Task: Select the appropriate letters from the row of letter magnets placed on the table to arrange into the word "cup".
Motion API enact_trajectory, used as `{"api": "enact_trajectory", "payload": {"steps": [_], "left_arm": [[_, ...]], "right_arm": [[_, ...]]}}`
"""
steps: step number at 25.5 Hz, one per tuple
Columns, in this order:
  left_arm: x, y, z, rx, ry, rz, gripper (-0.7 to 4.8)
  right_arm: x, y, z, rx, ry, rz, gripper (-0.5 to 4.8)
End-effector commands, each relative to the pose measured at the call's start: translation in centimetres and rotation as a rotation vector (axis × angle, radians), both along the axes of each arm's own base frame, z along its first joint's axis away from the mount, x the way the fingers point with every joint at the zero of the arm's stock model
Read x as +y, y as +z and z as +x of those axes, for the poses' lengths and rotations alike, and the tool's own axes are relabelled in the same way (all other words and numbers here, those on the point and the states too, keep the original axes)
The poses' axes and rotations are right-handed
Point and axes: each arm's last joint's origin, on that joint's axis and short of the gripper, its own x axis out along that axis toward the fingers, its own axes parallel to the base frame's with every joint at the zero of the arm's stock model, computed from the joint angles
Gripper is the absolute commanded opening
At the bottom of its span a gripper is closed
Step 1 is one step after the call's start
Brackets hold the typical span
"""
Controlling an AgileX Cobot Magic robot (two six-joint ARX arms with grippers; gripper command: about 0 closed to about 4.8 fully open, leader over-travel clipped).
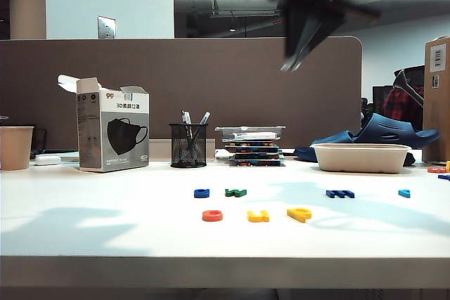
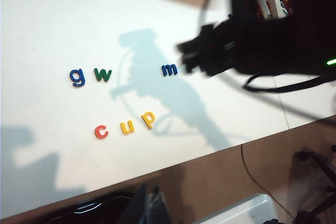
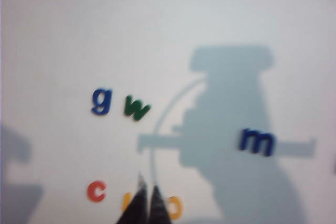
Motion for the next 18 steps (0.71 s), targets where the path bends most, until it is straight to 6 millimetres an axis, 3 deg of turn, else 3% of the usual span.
{"api": "enact_trajectory", "payload": {"steps": [1,4,9,18], "left_arm": [[0.1,0.2,-0.1,-0.012,-0.002,-0.006,-0.05],[0.1,0.2,-0.1,-0.012,-0.001,-0.007,-0.05],[0.1,0.2,-0.1,-0.012,-0.001,-0.007,-0.05],[0.1,0.2,-0.1,-0.012,-0.001,-0.007,-0.05]], "right_arm": [[-2.0,2.5,-0.4,-0.088,-0.007,-0.008,-0.02],[-5.0,5.2,-1.2,-0.182,-0.045,-0.001,-0.02],[-8.9,7.8,-2.8,-0.284,-0.111,-0.012,-0.02],[-16.2,11.2,-6.4,-0.417,-0.327,-0.054,-0.02]]}}
